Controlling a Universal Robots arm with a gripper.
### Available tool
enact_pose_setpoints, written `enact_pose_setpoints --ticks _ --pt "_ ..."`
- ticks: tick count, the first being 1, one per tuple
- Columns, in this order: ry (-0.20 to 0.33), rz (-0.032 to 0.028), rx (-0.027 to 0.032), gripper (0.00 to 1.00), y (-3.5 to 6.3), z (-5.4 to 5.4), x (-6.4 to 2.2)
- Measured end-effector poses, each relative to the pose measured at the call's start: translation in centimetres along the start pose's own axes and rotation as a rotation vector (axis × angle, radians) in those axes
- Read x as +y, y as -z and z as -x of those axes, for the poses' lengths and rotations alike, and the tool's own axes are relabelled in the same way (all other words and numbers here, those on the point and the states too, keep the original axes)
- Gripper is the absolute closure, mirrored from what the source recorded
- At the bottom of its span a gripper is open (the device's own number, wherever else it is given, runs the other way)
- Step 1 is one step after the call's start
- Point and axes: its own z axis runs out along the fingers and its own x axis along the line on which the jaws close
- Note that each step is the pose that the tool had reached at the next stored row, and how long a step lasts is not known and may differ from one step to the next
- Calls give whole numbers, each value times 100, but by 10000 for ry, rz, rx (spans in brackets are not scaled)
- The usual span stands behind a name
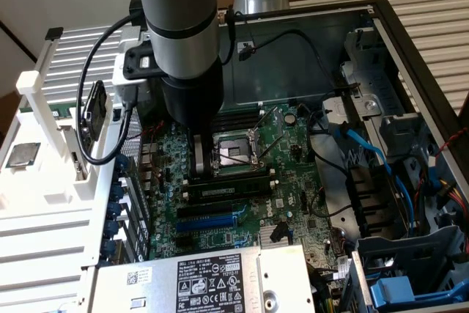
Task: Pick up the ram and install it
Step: 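Press down the ram until it locks into place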
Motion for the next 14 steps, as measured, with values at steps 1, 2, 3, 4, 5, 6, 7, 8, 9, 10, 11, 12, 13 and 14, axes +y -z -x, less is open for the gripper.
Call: enact_pose_setpoints --ticks 1,2,3,4,5,6,7,8,9,10,11,12,13,14 --pt "-1 0 0 89 -2 0 1" --pt "-1 0 0 89 -3 0 1" --pt "-2 0 -3 89 -3 0 1" --pt "-1 -1 -4 89 -4 0 1" --pt "-1 -1 -5 89 -4 0 1" --pt "-2 -1 -5 89 -4 0 1" --pt "-2 -1 -5 89 -4 -1 1" --pt "-2 -1 -5 89 -4 -1 1" --pt "-2 -1 -5 89 -5 -1 1" --pt "-1 -1 -4 89 -7 -2 1" --pt "-1 -2 -5 89 -11 -2 1" --pt "-1 -2 -5 89 -14 -2 1" --pt "-1 -1 -5 89 -18 -2 1" --pt "-1 -1 -5 89 -24 -3 1"
